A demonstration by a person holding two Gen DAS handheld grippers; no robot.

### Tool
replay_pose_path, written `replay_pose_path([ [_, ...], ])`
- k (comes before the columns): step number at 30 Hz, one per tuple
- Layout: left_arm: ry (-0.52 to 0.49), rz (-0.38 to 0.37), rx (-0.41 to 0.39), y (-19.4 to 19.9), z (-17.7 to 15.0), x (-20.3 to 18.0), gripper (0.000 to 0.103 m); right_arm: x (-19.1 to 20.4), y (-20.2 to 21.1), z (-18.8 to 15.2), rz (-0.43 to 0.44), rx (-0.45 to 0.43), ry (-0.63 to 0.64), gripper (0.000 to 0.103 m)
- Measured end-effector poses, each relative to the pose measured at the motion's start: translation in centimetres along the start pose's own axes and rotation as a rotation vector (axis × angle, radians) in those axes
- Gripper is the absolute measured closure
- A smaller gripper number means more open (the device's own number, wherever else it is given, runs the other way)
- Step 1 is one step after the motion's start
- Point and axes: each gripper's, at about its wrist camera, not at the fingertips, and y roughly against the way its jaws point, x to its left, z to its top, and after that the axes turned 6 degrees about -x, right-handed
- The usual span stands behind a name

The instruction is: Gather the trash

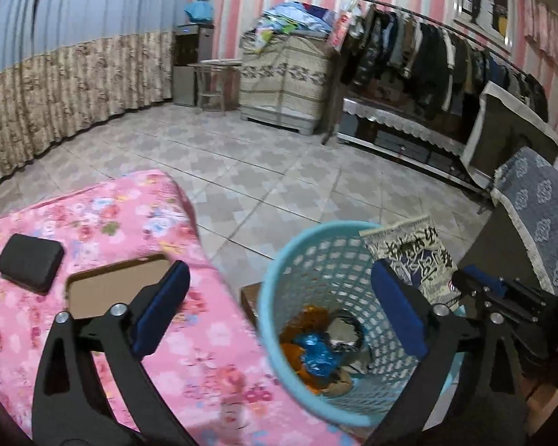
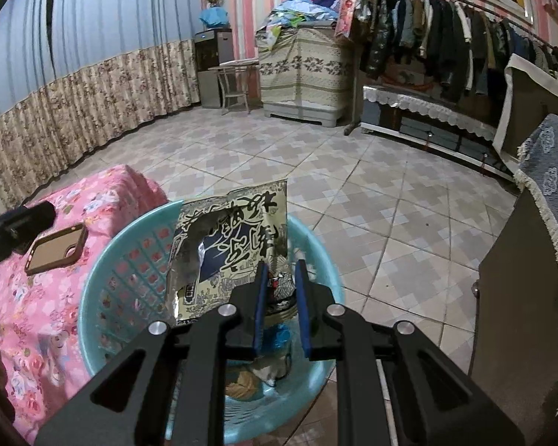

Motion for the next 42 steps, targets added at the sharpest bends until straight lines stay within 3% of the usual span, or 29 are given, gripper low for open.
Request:
replay_pose_path([
  [6,0.016,0.055,-0.022,2.0,0.1,2.3,0.006,1.9,-1.0,0.0,0.034,0.013,0.001,0.082],
  [7,0.019,0.063,-0.028,2.3,0.1,2.6,0.006,2.3,-1.3,0.0,0.041,0.018,-0.002,0.069],
  [8,0.022,0.072,-0.034,2.7,0.1,3.0,0.006,2.4,-1.6,0.1,0.041,0.022,-0.004,0.042],
  [9,0.029,0.079,-0.039,3.1,0.1,3.6,0.006,2.7,-1.8,0.1,0.039,0.024,-0.007,0.032],
  [16,0.074,0.1,-0.076,6.5,0.2,6.4,0.005,3.6,-1.3,-0.3,0.05,0.022,-0.023,0.014],
  [23,0.064,0.133,-0.128,12.0,-0.6,8.7,0.005,6.6,5.4,0.6,0.111,-0.099,0.019,0.005],
  [29,0.061,0.211,-0.149,17.6,-3.0,12.0,0.005,10.9,11.5,0.2,0.179,-0.191,0.052,0.005],
  [35,0.055,0.296,-0.153,22.4,-5.5,14.8,0.005,15.3,14.4,-2.1,0.283,-0.184,0.046,0.005],
  [42,0.055,0.382,-0.142,25.4,-8.7,17.0,0.005,20.5,16.8,-5.6,0.331,-0.172,0.117,0.005],
])
